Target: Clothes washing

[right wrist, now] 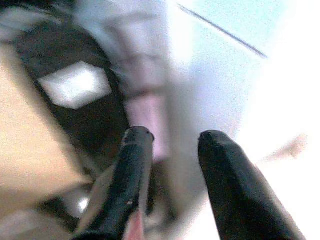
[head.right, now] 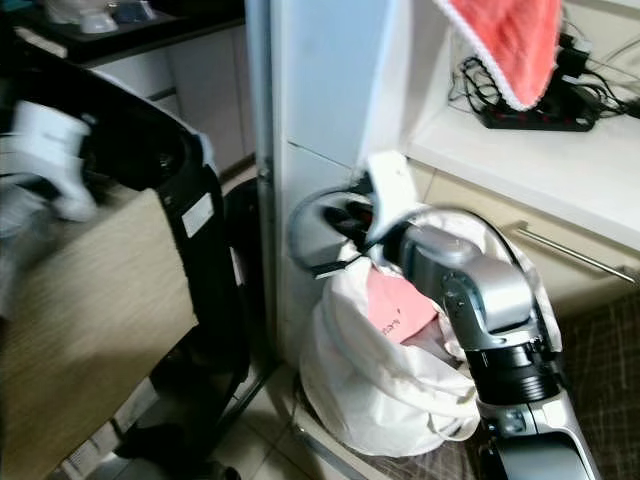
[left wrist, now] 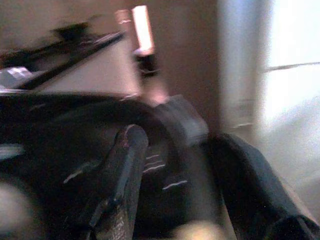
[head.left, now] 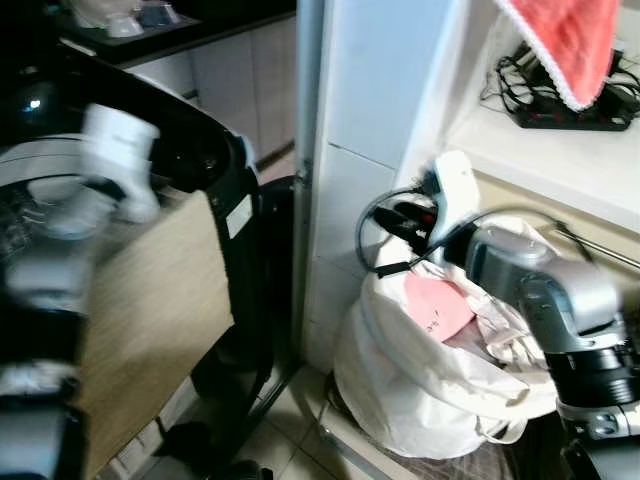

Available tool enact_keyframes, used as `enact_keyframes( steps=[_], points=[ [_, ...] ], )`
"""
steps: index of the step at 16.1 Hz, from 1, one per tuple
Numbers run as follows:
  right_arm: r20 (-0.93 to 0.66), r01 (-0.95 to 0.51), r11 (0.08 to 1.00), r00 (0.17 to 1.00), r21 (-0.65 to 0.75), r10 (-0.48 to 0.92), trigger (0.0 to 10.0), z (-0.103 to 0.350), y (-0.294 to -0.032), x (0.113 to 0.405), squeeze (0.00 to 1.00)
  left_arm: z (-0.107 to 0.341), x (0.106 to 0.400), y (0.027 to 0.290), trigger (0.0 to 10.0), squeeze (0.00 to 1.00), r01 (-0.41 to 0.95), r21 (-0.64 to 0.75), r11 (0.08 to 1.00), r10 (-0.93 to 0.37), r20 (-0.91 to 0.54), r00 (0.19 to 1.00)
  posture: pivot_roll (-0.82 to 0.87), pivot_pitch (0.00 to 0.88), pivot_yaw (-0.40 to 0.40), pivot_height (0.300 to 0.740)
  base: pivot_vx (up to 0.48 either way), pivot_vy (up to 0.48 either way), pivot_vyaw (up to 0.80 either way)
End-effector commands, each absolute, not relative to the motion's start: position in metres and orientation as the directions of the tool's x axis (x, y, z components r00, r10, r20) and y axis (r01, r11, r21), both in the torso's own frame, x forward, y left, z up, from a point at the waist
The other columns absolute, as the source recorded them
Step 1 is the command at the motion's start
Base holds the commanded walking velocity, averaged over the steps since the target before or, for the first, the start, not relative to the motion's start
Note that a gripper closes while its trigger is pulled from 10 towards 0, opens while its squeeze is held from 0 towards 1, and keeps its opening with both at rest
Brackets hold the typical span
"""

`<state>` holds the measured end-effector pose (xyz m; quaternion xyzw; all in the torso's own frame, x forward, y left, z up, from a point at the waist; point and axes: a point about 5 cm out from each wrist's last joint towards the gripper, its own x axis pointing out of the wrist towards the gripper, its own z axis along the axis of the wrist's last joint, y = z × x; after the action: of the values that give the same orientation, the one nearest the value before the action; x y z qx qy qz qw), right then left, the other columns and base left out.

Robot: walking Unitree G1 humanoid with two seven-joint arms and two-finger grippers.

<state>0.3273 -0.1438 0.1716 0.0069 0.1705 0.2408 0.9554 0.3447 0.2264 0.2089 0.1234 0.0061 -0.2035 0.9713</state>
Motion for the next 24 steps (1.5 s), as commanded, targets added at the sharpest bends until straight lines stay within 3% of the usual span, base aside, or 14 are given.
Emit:
enact_keyframes(
  steps=[1,2,5,12,16,17,18,21,22,23,24],
  points=[
    [-0.331,-0.368,0.929,0.871,0.048,0.363,10.0,0.163,-0.161,0.337,1.0,0.21,0.339,0.198,10.0,0.0,0.518,0.224,0.825,-0.521,-0.049,0.852,-0.05,0.004,-0.002,0.74,0.0,0.0,0.0],
    [-0.342,-0.28,0.959,0.898,0.037,0.275,10.0,0.149,-0.176,0.347,1.0,0.206,0.33,0.17,10.0,0.0,0.604,0.199,0.772,-0.609,-0.042,0.792,-0.04,0.024,0.006,0.74,0.0,0.0,0.0],
    [-0.361,-0.095,0.995,0.929,-0.002,0.088,10.0,0.126,-0.209,0.363,1.0,0.206,0.314,0.141,10.0,0.0,0.699,0.147,0.7,-0.705,-0.015,0.709,-0.01,0.059,0.007,0.74,0.0,0.0,0.0],
    [-0.404,0.032,0.998,0.913,-0.06,-0.053,10.0,0.103,-0.238,0.367,1.0,0.218,0.258,0.147,10.0,0.0,0.771,0.15,0.62,-0.772,-0.058,0.632,0.17,0.205,0.002,0.74,0.0,0.0,0.0],
    [-0.455,0.029,1.0,0.89,-0.01,-0.031,10.0,0.091,-0.233,0.363,1.0,0.217,0.237,0.157,10.0,0.0,0.788,0.135,0.601,-0.777,-0.132,0.615,0.21,0.23,0.005,0.74,0.0,0.0,0.0],
    [-0.469,0.016,1.0,0.883,-0.027,-0.027,10.0,0.088,-0.231,0.362,0.56,0.217,0.237,0.158,10.0,0.0,0.788,0.136,0.6,-0.777,-0.136,0.615,0.22,0.23,0.002,0.74,0.0,0.0,0.0],
    [-0.495,0.003,0.996,0.868,-0.085,-0.045,10.0,0.083,-0.231,0.359,0.0,0.218,0.235,0.159,10.0,0.0,0.789,0.134,0.599,-0.777,-0.141,0.614,0.22,0.23,-0.001,0.74,0.0,0.0,0.0],
    [-0.526,0.015,0.985,0.844,-0.171,-0.104,10.0,0.078,-0.236,0.355,0.0,0.218,0.228,0.156,10.0,0.0,0.812,0.105,0.574,-0.795,-0.167,0.583,0.23,0.226,-0.005,0.74,0.0,0.0,0.0],
    [-0.521,0.003,0.978,0.846,-0.209,-0.113,1.4,0.078,-0.238,0.355,0.0,0.217,0.225,0.156,10.0,0.0,0.819,0.091,0.566,-0.802,-0.17,0.573,0.23,0.225,-0.005,0.74,0.0,0.0,0.0],
    [-0.519,-0.006,0.973,0.847,-0.232,-0.119,0.0,0.079,-0.239,0.355,0.0,0.217,0.225,0.155,10.0,0.0,0.82,0.086,0.565,-0.803,-0.17,0.571,0.23,0.225,-0.005,0.74,0.0,0.0,0.0],
    [-0.52,-0.015,0.969,0.846,-0.245,-0.118,0.0,0.078,-0.239,0.355,0.0,0.218,0.224,0.155,10.0,0.0,0.821,0.085,0.565,-0.803,-0.173,0.571,0.23,0.224,-0.003,0.74,0.0,0.0,0.0]
  ],
)
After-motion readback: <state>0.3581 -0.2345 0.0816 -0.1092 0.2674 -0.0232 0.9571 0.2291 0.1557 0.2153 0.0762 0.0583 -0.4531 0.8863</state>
